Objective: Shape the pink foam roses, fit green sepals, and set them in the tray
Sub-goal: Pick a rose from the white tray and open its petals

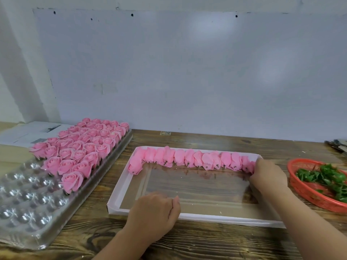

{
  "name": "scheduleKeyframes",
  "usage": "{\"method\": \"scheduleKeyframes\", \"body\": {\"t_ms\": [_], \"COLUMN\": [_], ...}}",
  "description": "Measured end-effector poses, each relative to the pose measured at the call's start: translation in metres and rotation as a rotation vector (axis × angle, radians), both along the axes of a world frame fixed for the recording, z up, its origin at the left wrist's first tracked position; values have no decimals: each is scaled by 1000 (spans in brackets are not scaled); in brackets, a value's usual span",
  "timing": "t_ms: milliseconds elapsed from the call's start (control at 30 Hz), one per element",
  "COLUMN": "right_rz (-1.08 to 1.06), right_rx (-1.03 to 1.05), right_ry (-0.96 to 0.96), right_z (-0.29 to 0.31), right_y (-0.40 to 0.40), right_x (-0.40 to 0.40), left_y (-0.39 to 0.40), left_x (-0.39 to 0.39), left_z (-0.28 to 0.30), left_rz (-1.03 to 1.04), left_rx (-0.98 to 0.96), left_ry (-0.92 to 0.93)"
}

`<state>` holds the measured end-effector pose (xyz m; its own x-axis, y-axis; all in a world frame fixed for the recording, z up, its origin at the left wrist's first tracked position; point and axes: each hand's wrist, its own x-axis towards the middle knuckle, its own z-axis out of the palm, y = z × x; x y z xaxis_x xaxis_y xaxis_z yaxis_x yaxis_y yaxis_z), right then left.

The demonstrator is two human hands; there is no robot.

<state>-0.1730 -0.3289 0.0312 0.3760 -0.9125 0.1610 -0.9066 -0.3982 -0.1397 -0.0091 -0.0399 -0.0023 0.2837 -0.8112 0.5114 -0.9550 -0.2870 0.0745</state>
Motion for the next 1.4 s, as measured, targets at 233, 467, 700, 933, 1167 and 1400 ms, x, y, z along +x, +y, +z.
{"method": "scheduleKeyframes", "body": {"t_ms": [233,467,700,933,1167,1400], "right_rz": [13,39,-44,266,490,620], "right_rx": [6,78,220,778,1217,1362], "right_ry": [-58,-145,-546,-1206,-1437,-1475], "right_z": [-5,-10,18,21,13,3], "right_y": [6,2,17,54,99,115], "right_x": [-6,-7,-27,-22,8,16], "left_y": [0,2,0,1,-19,-45], "left_x": [0,-1,1,1,-14,-27], "left_z": [-1,1,-3,0,32,42], "left_rz": [6,-5,-16,-19,-80,-220], "left_rx": [-14,0,11,7,-57,-307], "left_ry": [54,50,121,230,879,1337]}}
